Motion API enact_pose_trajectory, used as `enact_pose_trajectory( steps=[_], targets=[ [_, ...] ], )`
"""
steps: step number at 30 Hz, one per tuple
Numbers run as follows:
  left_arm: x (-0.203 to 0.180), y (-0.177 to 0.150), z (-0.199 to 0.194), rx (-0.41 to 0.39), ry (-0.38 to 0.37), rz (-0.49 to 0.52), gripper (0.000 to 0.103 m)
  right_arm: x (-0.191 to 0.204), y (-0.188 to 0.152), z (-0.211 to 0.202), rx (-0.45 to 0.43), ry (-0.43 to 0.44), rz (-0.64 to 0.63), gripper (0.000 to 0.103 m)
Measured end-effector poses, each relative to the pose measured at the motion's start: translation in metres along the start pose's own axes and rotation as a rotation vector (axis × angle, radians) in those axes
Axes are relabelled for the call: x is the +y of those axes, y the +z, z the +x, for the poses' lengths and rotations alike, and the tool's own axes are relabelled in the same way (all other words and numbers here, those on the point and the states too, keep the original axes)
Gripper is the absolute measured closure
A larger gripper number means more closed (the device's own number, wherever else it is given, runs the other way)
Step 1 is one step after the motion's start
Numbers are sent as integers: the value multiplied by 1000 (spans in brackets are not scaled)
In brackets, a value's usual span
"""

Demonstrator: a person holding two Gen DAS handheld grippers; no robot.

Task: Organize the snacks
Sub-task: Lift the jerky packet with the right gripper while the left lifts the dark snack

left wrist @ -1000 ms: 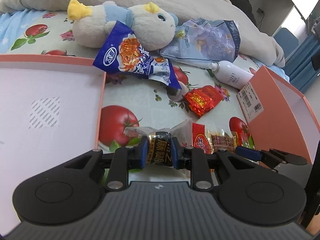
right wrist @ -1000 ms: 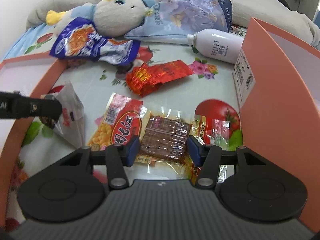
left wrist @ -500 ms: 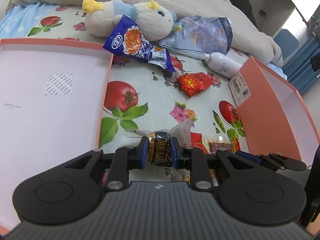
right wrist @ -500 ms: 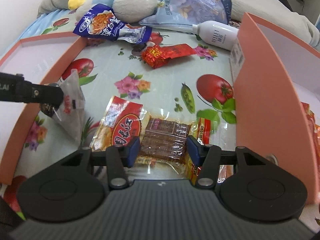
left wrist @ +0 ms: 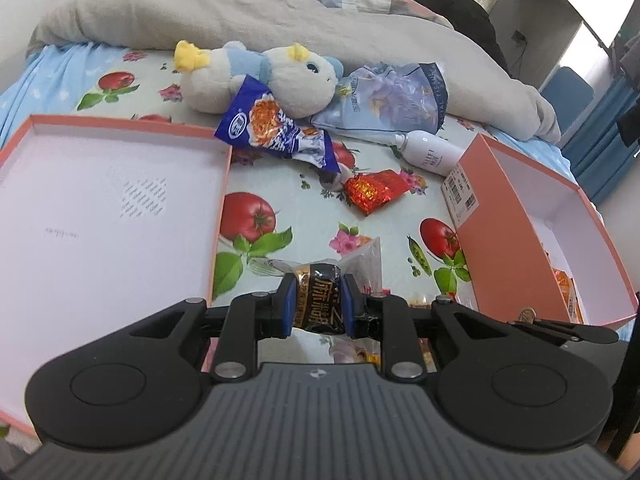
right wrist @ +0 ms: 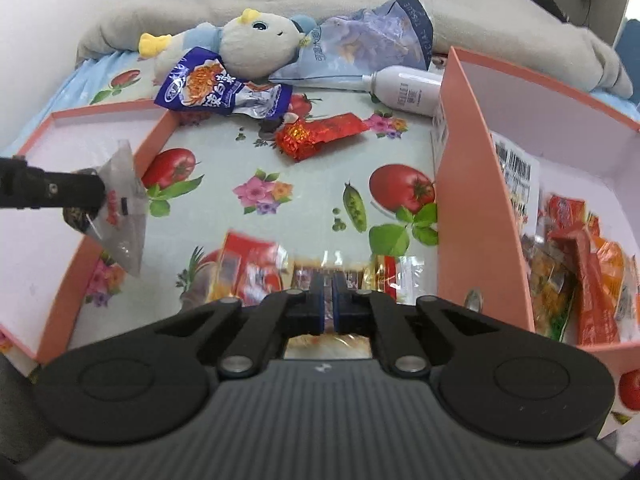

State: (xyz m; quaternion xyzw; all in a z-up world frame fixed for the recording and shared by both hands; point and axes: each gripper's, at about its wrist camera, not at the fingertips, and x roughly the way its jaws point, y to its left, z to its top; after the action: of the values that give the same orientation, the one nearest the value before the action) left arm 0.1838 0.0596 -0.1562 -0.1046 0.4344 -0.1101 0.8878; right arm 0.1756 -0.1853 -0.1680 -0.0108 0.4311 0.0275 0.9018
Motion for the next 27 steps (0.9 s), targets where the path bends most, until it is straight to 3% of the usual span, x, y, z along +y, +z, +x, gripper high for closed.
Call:
enact_pose_trajectory(
  steps=[7, 9, 10, 11, 16, 18, 21, 27],
  targets=[
    [8, -24, 4, 28, 16, -44, 76, -10, -24, -3, -4, 61, 49, 92],
    [11, -29, 7, 38, 21, -49, 76, -11, -28, 0, 6, 68, 62, 66],
    [11, -31, 9, 40, 22, -50, 76, -11, -29, 1, 4, 84, 73, 48],
    [12, -32, 10, 43, 24, -49, 76, -10, -30, 2, -3, 106, 84, 42],
    [14, -38, 16, 51, 27, -44, 76, 2, -34, 14, 7, 163, 86, 36],
    [12, -39, 17, 52, 26, -29, 76, 6, -34, 17, -10, 131, 90, 35],
    [9, -39, 20, 58, 33, -11, 76, 7, -32, 19, -55, 107, 128, 18],
    [10, -40, 26, 68, 30, -19, 76, 16, -32, 36, -64, -3, 85, 16]
  ],
)
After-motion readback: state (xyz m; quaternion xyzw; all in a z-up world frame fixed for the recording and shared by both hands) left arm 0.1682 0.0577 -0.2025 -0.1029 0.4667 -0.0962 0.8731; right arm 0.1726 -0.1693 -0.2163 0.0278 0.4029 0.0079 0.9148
